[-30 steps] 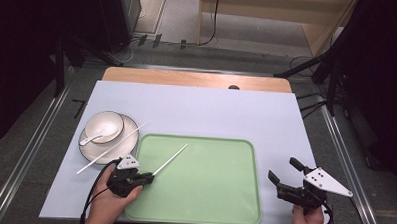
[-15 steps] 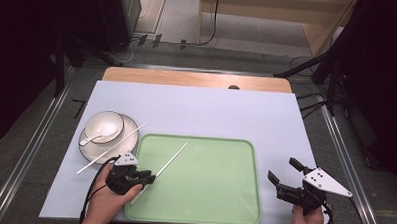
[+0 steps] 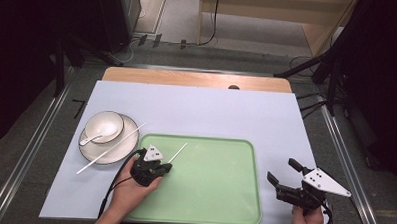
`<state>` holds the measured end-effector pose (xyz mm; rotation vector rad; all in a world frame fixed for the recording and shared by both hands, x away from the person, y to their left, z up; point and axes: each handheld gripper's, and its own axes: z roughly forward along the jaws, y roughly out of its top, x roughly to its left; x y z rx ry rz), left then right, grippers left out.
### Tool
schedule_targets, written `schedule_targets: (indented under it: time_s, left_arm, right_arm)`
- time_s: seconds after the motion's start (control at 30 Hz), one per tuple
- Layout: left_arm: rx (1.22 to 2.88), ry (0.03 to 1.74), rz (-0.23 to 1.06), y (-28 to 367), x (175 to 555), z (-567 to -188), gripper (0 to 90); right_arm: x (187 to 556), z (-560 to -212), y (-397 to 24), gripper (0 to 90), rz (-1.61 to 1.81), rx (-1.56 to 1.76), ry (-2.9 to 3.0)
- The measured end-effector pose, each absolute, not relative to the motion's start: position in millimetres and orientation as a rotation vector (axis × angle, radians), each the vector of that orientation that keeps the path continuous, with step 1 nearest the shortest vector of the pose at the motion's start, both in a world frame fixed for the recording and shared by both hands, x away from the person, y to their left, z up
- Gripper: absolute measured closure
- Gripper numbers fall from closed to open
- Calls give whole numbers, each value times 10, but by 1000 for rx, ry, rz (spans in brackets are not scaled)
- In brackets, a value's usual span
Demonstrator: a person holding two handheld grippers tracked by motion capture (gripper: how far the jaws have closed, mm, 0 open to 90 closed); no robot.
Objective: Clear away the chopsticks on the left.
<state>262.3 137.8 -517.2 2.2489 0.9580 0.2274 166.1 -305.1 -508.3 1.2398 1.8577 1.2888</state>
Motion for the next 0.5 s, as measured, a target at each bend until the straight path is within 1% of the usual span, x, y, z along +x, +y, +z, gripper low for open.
schedule_targets:
  time_s: [0.2,0.3,0.5]
  left_arm:
    - [2208,1033,219,1569,2636,-5169,900]
    - [2200,1061,258,1678,2604,-5163,900]
    - [2178,1108,268,1868,2593,-5154,900]
  right_arm:
    - [1660,-5082,-3052,131,1288,1245,1854]
    - [1660,-5079,-3038,131,1284,1245,1861]
    - [1672,-5088,-3048,131,1286,1238,1864]
